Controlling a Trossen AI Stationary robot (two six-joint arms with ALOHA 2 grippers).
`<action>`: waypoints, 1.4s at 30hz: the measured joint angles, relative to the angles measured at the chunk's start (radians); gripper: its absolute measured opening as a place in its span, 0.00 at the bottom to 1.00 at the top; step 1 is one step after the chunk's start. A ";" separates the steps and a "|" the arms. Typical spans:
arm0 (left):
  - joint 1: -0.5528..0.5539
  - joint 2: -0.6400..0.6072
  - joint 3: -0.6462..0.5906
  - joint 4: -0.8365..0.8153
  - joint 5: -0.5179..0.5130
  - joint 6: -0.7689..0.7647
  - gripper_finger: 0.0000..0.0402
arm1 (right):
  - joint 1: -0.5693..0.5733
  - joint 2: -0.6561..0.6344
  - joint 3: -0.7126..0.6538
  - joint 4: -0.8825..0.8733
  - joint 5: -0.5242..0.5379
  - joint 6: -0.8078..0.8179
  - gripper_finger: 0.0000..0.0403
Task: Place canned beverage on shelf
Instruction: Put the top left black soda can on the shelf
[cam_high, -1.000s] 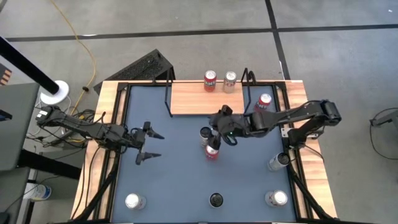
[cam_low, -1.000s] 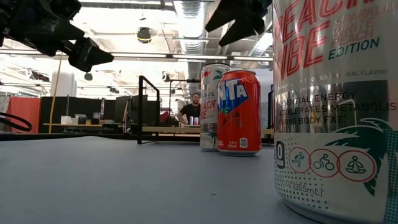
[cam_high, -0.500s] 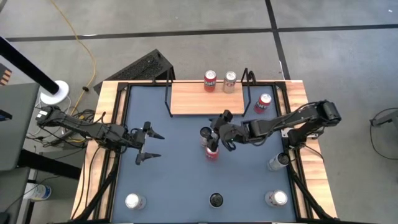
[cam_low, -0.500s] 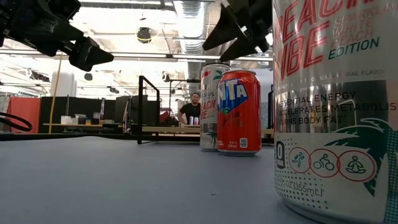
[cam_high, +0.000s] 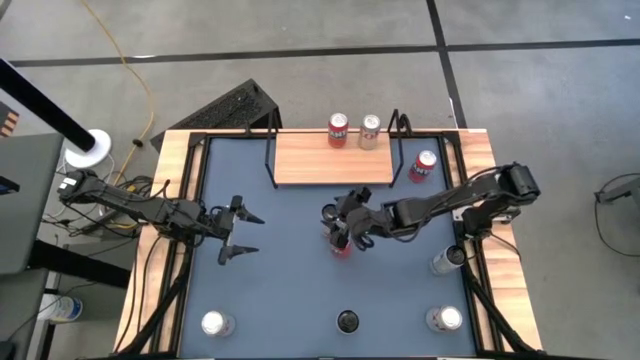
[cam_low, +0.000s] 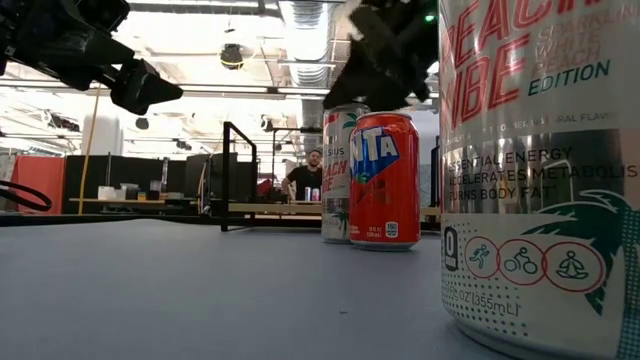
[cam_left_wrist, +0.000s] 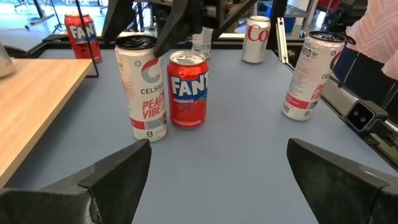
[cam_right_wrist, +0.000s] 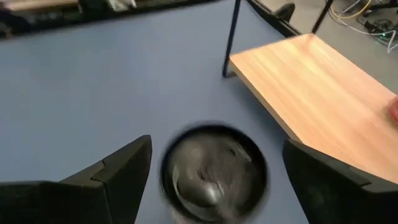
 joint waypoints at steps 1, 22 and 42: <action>0.000 0.000 0.000 -0.001 0.000 0.000 0.91 | -0.001 0.007 0.001 0.003 0.000 0.000 0.87; 0.000 -0.001 0.000 -0.005 0.024 -0.007 0.91 | -0.001 0.042 0.001 -0.007 0.000 0.041 0.65; 0.000 -0.001 0.000 -0.008 0.023 -0.007 0.91 | -0.098 0.043 0.239 -0.142 -0.258 -0.316 0.54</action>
